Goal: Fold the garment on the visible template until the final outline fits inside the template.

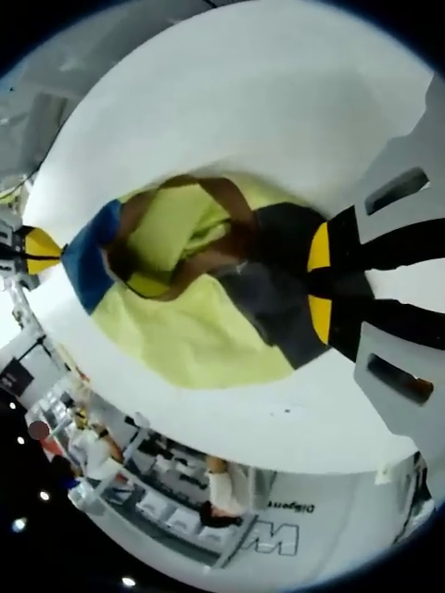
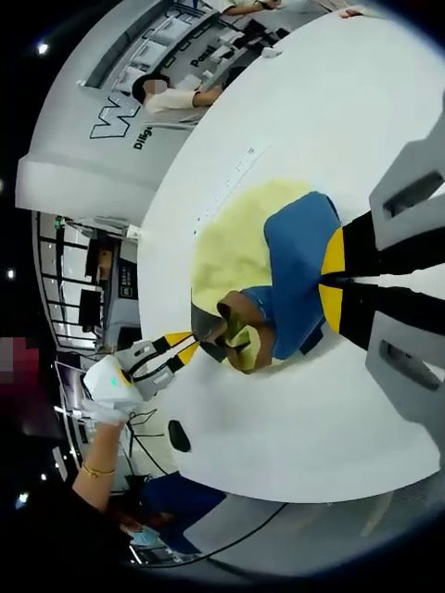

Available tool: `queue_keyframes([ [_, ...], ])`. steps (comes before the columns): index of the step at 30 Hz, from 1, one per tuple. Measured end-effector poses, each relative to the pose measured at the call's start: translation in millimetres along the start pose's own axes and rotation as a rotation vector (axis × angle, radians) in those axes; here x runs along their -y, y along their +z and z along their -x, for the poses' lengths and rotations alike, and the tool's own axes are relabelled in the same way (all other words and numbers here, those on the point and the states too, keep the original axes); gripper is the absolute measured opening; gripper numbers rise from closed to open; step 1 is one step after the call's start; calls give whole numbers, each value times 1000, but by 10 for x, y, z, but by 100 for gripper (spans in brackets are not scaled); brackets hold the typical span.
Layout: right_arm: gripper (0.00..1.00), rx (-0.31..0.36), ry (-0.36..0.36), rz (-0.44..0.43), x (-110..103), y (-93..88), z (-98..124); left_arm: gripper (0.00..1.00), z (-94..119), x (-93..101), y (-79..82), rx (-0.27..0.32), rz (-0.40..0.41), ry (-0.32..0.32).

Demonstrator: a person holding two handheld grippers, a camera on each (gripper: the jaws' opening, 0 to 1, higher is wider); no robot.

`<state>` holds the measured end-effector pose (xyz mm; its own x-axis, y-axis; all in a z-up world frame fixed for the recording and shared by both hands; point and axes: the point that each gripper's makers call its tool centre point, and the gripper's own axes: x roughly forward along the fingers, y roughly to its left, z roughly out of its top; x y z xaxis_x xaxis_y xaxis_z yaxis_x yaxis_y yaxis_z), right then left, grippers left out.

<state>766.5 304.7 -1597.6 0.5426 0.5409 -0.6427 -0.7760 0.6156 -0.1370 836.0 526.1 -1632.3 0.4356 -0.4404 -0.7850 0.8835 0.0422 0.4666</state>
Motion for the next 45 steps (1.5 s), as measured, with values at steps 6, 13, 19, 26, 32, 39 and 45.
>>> queue_keyframes([
  [6,0,12,-3,-29,10,15,-1,8,-31,-15,-17,-11,-24,7],
  [13,0,25,-5,-30,52,68,43,5,46,-19,23,14,16,10],
  [19,0,40,-16,-26,87,157,115,5,172,-52,123,63,47,18],
  [26,0,91,-58,-32,233,369,349,4,548,-367,432,236,277,96],
  [32,0,164,-72,-71,314,563,524,4,662,-404,389,236,322,95],
  [39,0,155,-68,-68,249,573,549,5,381,-118,185,140,243,33],
  [45,0,149,-68,-68,240,564,558,17,272,-34,239,133,227,10],
])
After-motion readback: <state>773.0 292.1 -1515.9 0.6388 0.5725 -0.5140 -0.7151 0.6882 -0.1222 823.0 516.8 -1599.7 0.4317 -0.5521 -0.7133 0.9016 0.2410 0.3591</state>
